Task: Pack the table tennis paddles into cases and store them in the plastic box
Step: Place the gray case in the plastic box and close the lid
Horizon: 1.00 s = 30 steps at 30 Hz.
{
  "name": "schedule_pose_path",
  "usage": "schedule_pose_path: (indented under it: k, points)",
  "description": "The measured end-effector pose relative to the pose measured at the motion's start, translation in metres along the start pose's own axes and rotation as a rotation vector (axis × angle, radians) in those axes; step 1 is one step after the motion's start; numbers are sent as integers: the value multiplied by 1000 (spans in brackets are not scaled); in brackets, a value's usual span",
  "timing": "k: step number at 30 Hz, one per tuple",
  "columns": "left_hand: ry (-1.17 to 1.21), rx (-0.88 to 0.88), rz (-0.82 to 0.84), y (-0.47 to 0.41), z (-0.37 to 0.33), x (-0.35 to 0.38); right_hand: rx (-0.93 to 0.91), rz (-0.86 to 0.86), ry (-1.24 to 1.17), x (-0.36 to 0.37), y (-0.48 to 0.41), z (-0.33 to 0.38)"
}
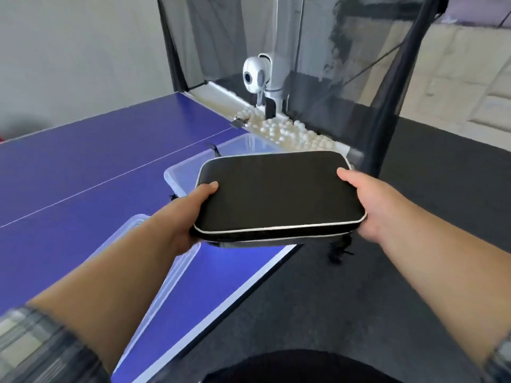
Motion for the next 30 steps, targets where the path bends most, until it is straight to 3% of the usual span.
schedule_pose_path:
  k: [13, 19, 22, 30]
  points:
    - [34, -74, -338, -169, -42, -24, 40, 189, 231, 176, -181, 14]
    - [110, -200, -441, -227, -28, -6, 28, 280, 452, 228, -265, 14]
    - [159, -274, -568, -242, -18, 1, -25, 380, 598, 264, -299, 9]
    - [179, -529, -730, -263, 17, 24, -25, 504, 963, 306, -366, -57]
Point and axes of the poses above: each hand's wrist, its own y-axis away from the middle knuckle, its own x-axis out of the palm, z = x × y, the point moved 7 cm from there along -y, towards the middle knuckle, and after that the axes turned 13 degrees about -z, right-handed, at the moved point
